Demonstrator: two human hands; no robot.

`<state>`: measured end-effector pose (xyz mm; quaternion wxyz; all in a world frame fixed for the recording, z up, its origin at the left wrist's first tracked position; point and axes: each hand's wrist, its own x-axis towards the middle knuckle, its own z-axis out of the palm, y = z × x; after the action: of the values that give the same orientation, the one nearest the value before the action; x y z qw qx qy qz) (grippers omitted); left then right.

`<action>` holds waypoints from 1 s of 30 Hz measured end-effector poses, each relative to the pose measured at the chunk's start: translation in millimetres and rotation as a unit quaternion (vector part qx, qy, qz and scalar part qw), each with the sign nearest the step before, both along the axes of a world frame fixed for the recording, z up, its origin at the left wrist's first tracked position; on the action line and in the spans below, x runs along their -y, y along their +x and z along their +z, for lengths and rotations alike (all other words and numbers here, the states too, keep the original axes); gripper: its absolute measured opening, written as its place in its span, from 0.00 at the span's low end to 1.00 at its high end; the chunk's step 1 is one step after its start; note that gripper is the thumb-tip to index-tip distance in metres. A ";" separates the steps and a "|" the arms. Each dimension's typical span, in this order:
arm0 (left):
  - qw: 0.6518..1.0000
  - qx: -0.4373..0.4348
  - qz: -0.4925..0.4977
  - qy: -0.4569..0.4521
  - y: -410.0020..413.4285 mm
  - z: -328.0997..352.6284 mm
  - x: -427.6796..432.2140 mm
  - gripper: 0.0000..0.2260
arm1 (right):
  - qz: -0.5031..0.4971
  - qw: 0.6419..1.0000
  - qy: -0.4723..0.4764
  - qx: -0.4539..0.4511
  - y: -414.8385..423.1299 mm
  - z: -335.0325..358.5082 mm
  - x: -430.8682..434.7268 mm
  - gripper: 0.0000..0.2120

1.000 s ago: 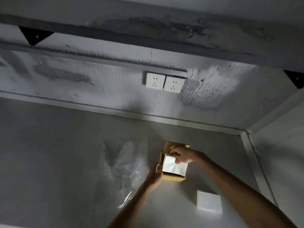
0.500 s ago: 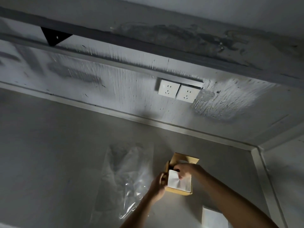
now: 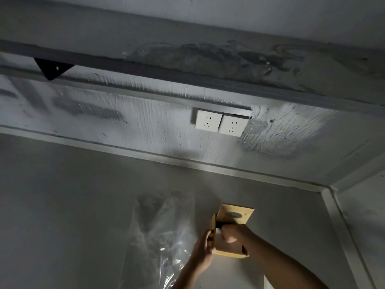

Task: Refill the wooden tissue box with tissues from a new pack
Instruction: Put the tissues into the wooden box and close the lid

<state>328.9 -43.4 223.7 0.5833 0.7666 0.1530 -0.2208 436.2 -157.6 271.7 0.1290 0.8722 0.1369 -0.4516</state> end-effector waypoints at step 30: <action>0.939 0.229 0.019 0.255 -35.6 45.4 44.1 0.32 | -0.280 0.836 0.350 0.317 -124.7 9.0 72.9 0.14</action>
<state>293.3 -87.5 269.1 0.3918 0.9163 0.0806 0.0180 311.5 -230.5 280.6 -0.2801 0.9557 -0.0127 -0.0895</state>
